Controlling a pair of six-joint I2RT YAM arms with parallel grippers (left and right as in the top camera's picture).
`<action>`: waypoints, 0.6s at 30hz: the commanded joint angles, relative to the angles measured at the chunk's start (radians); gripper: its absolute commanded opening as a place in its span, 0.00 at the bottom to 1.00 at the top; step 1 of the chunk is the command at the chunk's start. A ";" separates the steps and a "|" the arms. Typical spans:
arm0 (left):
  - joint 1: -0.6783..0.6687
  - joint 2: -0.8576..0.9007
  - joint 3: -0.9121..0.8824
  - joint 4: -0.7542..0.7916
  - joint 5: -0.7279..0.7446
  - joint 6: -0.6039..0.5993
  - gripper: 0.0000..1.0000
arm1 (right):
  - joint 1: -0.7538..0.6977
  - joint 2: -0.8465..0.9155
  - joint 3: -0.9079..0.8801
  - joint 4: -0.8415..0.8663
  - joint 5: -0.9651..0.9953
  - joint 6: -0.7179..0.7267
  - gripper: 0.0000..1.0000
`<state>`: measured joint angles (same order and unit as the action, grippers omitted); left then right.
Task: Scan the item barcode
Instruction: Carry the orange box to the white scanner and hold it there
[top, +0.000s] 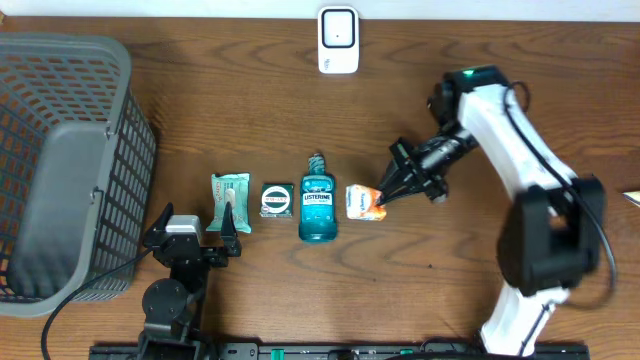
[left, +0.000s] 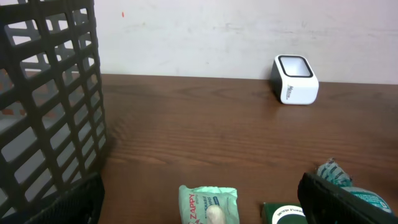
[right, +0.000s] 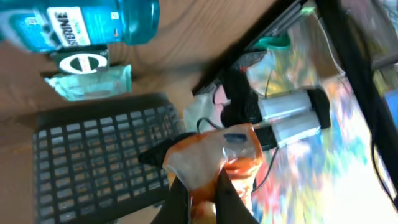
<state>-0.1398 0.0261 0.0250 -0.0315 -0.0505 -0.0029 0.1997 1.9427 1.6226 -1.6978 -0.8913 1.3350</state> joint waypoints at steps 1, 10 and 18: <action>0.004 -0.002 -0.021 -0.035 -0.009 0.003 0.98 | 0.005 -0.142 0.018 -0.003 0.184 0.241 0.02; 0.004 -0.002 -0.021 -0.035 -0.009 0.003 0.98 | 0.088 -0.267 0.018 0.397 1.061 0.691 0.01; 0.004 -0.002 -0.021 -0.035 -0.009 0.003 0.98 | 0.171 -0.236 0.017 0.657 1.110 0.374 0.01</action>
<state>-0.1398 0.0261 0.0250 -0.0311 -0.0505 -0.0029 0.3328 1.6928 1.6310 -1.0809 0.1219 1.8465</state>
